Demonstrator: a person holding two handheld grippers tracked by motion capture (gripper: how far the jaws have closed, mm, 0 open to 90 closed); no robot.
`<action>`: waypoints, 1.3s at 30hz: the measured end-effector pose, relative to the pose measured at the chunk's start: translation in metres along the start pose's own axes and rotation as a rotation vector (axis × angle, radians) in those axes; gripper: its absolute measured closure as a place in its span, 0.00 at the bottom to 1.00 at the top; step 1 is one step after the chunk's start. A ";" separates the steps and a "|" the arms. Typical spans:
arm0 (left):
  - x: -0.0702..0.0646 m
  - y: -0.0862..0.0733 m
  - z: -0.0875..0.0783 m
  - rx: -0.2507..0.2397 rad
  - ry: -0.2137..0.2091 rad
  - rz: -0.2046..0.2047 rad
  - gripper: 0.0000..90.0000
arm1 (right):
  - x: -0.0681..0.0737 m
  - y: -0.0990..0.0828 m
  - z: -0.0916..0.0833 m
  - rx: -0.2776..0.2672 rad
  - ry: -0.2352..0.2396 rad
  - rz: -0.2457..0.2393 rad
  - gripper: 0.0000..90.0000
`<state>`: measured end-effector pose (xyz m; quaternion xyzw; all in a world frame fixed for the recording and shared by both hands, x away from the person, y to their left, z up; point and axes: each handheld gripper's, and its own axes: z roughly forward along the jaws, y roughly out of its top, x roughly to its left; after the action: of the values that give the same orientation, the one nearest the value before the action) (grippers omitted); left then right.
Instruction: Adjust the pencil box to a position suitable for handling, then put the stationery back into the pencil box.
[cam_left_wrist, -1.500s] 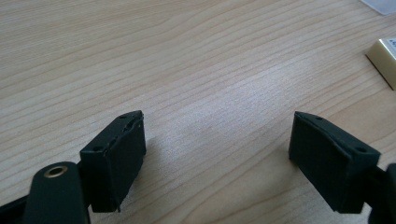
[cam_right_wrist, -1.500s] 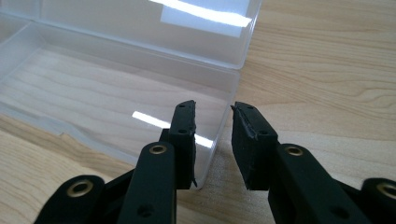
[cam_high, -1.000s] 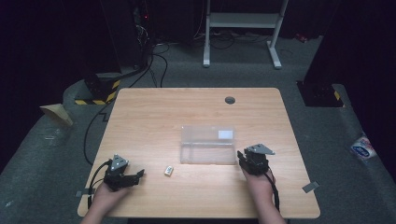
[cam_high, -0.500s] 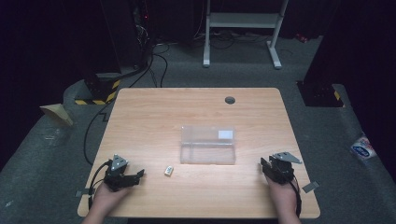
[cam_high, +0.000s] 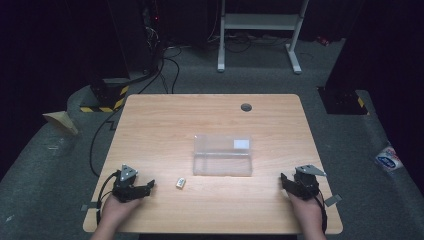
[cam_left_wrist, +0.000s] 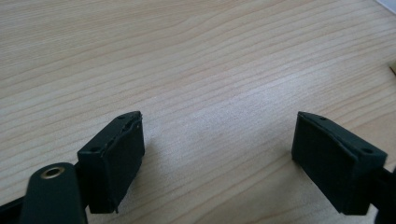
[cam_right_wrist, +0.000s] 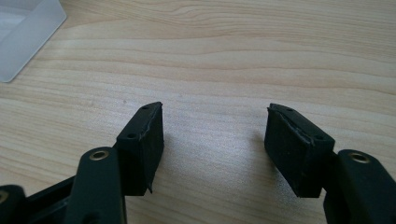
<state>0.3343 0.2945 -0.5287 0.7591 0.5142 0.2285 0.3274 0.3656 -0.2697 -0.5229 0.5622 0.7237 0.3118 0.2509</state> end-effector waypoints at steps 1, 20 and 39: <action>0.000 0.002 0.001 0.016 0.002 -0.004 0.18 | 0.000 0.000 0.000 0.000 -0.001 -0.001 0.41; -0.034 0.046 0.026 -0.060 -0.013 0.012 0.19 | -0.001 -0.001 -0.001 0.002 0.009 -0.009 0.39; -0.074 0.041 0.010 -0.065 -0.149 0.112 0.18 | -0.001 -0.001 -0.001 0.000 0.003 -0.006 0.40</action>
<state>0.3400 0.2121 -0.5066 0.7904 0.4374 0.2061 0.3760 0.3645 -0.2707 -0.5231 0.5598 0.7257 0.3117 0.2506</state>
